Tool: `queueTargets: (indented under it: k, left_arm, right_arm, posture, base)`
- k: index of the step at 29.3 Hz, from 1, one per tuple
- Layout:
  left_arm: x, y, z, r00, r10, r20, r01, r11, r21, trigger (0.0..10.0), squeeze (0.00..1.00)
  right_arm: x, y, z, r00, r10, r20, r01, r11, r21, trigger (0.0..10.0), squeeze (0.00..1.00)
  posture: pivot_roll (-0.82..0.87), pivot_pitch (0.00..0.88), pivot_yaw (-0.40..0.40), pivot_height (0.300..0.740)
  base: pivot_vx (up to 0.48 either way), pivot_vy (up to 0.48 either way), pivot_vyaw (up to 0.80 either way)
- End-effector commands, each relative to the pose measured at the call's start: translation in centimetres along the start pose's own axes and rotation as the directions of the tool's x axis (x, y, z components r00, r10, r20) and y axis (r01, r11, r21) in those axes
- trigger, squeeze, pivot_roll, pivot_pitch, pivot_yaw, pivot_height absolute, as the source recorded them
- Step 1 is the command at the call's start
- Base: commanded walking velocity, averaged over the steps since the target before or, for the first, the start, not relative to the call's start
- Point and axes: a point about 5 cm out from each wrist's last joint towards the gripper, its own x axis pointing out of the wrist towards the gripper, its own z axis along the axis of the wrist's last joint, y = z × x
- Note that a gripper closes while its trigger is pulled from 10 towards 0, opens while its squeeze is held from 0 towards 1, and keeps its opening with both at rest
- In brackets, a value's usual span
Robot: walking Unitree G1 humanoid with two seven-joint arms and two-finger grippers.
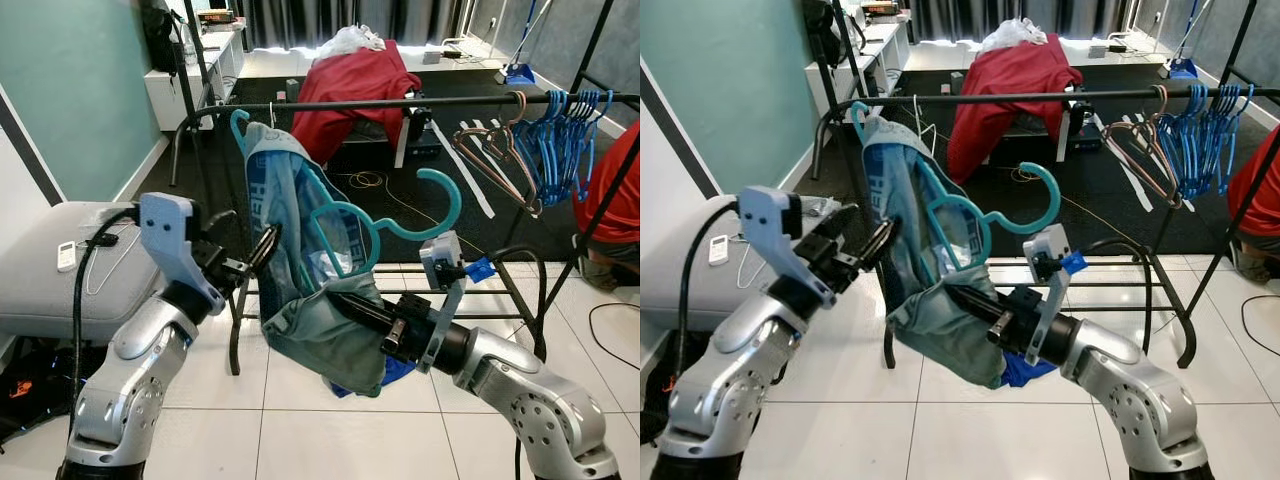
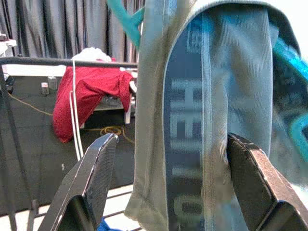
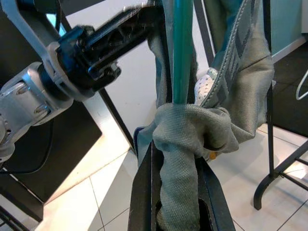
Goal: Hang hanger
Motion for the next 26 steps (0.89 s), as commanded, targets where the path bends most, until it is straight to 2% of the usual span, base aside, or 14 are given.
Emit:
queueTargets:
  k: [1, 5, 11, 12, 14, 15, 20, 26]
  left_arm:
    - [0.1, 0.0, 0.2, 1.000, 0.001, 0.018, -0.001, 1.000, -0.009, 10.0, 0.00]
    - [0.3, -0.2, 0.1, 1.000, -0.001, 0.024, 0.001, 1.000, -0.012, 10.0, 0.00]
    - [0.8, -1.8, -0.3, 0.997, -0.072, 0.027, 0.073, 0.995, -0.070, 10.0, 0.00]
    - [0.8, -2.1, -0.4, 0.995, -0.092, 0.028, 0.094, 0.992, -0.087, 2.5, 0.00]
    - [0.9, -2.4, -0.4, 0.994, -0.106, 0.029, 0.109, 0.989, -0.099, 2.5, 0.00]
    - [0.9, -2.8, -0.5, 0.991, -0.126, 0.033, 0.129, 0.985, -0.116, 0.0, 0.00]
    - [1.1, -3.2, -0.5, 0.990, -0.138, 0.043, 0.142, 0.982, -0.123, 0.0, 0.00]
    - [1.3, -1.8, 0.0, 0.995, -0.081, 0.052, 0.085, 0.993, -0.079, 0.0, 0.00]
  right_arm:
    - [0.2, 0.5, 0.1, 0.999, 0.033, 0.002, -0.033, 0.999, 0.001, 0.0, 0.00]
    - [0.2, 0.5, 0.1, 0.999, 0.036, 0.002, -0.036, 0.999, 0.002, 0.0, 0.00]
    - [0.3, 0.7, 0.1, 0.999, 0.039, 0.003, -0.039, 0.999, 0.000, 0.0, 0.00]
    - [0.4, 0.7, 0.1, 0.999, 0.039, 0.005, -0.039, 0.999, -0.001, 0.0, 0.00]
    - [0.4, 0.7, 0.1, 0.999, 0.038, 0.006, -0.038, 0.999, -0.002, 0.0, 0.00]
    - [0.4, 0.7, 0.1, 0.999, 0.037, 0.007, -0.037, 0.999, -0.002, 0.0, 0.00]
    - [0.4, 0.7, 0.2, 0.999, 0.036, 0.010, -0.036, 0.999, -0.003, 0.0, 0.00]
    - [0.4, 0.8, -0.1, 0.999, 0.037, -0.005, -0.037, 0.999, -0.002, 0.0, 0.00]
  posture:
    - [-0.07, 0.000, 0.034, 0.740]
    - [-0.07, 0.000, 0.034, 0.740]
    - [-0.08, 0.000, 0.037, 0.740]
    - [-0.08, 0.000, 0.039, 0.740]
    - [-0.08, 0.000, 0.039, 0.740]
    - [-0.08, 0.000, 0.039, 0.740]
    - [-0.08, 0.000, 0.043, 0.740]
    - [-0.08, 0.000, 0.044, 0.740]
  base:
    - [0.000, 0.000, 0.00]
    - [0.000, 0.000, 0.00]
    - [0.000, 0.000, 0.00]
    - [0.000, 0.000, 0.00]
    - [0.000, 0.000, 0.00]
    - [0.000, 0.000, 0.00]
    - [0.000, 0.000, 0.00]
    - [0.000, 0.000, 0.00]
